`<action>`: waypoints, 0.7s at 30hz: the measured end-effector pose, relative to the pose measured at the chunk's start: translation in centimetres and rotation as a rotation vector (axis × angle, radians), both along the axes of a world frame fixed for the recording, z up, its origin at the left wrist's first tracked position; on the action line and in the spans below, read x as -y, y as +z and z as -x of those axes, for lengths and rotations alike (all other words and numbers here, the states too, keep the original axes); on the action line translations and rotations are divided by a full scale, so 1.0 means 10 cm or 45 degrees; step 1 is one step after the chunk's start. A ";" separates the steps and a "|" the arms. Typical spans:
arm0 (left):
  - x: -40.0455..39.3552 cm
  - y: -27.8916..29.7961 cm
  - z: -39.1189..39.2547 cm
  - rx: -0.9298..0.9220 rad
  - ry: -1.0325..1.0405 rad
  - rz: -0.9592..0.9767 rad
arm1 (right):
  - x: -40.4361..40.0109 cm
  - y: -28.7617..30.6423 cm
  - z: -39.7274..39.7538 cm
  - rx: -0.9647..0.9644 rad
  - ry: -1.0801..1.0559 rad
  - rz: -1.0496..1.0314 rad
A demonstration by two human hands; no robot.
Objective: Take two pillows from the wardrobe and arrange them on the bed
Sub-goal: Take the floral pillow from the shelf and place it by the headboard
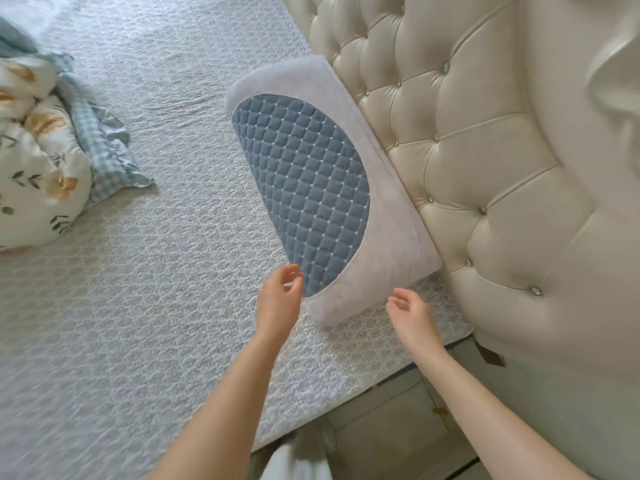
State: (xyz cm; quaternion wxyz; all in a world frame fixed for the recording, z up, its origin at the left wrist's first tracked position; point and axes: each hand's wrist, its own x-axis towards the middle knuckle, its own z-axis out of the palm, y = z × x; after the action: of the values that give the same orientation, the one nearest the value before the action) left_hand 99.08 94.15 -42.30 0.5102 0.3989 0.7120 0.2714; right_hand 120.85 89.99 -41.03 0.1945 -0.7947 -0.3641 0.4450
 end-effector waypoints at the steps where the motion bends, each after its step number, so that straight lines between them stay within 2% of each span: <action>1: 0.14 0.14 0.06 -0.023 0.023 -0.039 | 0.07 0.11 0.04 0.009 0.064 -0.045; 8: 1.44 0.82 0.32 -0.127 0.163 -0.181 | 0.61 0.72 0.52 0.006 0.526 -0.305; 12: 2.17 1.01 0.49 -0.114 0.388 -0.199 | 0.91 0.92 0.97 -0.022 0.802 -0.415; 17: 2.91 1.12 0.73 -0.207 0.631 -0.129 | 1.34 1.07 1.61 -0.086 1.148 -0.563; 21: 3.41 1.21 1.03 -0.271 0.840 -0.110 | 1.75 1.09 2.08 -0.108 1.426 -0.568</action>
State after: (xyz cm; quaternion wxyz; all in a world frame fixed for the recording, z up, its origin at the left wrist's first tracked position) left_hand 88.80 60.02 -30.23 0.3005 0.1947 0.8397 0.4084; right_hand 100.08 72.48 -30.09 0.1069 -0.4038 -0.8036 0.4240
